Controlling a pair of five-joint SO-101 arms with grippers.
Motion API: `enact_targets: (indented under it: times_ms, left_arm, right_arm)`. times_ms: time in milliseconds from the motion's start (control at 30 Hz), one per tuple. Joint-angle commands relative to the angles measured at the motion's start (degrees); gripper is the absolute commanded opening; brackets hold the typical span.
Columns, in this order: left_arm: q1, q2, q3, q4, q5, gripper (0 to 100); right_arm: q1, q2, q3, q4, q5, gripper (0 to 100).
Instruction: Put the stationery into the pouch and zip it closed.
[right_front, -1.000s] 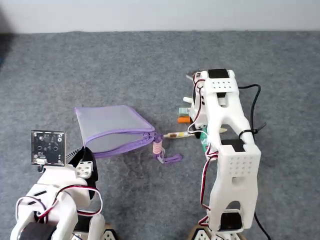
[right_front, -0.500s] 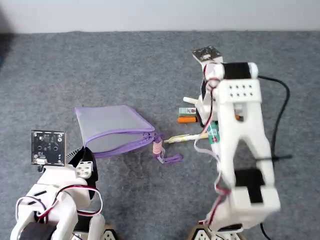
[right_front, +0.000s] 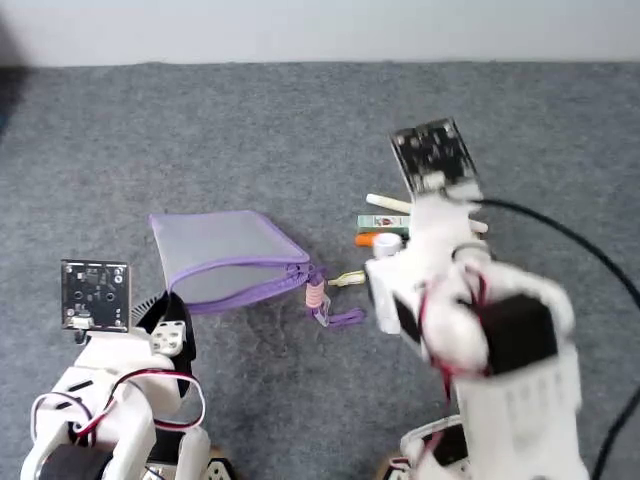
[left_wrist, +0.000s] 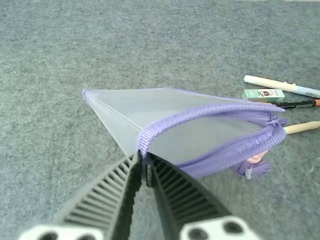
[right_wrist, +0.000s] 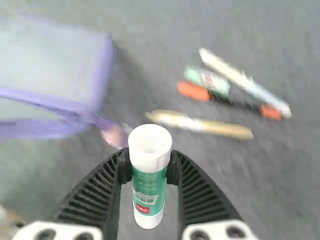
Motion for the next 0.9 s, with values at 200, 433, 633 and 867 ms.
enact_targets:
  times_ms: [200,433,633,867]
  left_arm:
    - [0.4,1.1,-1.5,-1.9,0.4,1]
    - [0.8,14.3,-15.2,0.9,4.2,1]
    - [4.3,27.9,-24.4,5.0,6.9,1]
    - [6.9,29.5,-24.0,3.3,9.9,1]
  right_arm:
    - [-10.8,-12.7,12.3,-23.2,-11.8,0.8]
    - [-15.8,-13.1,14.2,-38.3,-12.2,0.8]
    - [-18.8,-12.6,14.3,-46.8,-12.1,0.8]
    - [-19.9,-7.1,14.3,-50.6,-12.1,0.8]
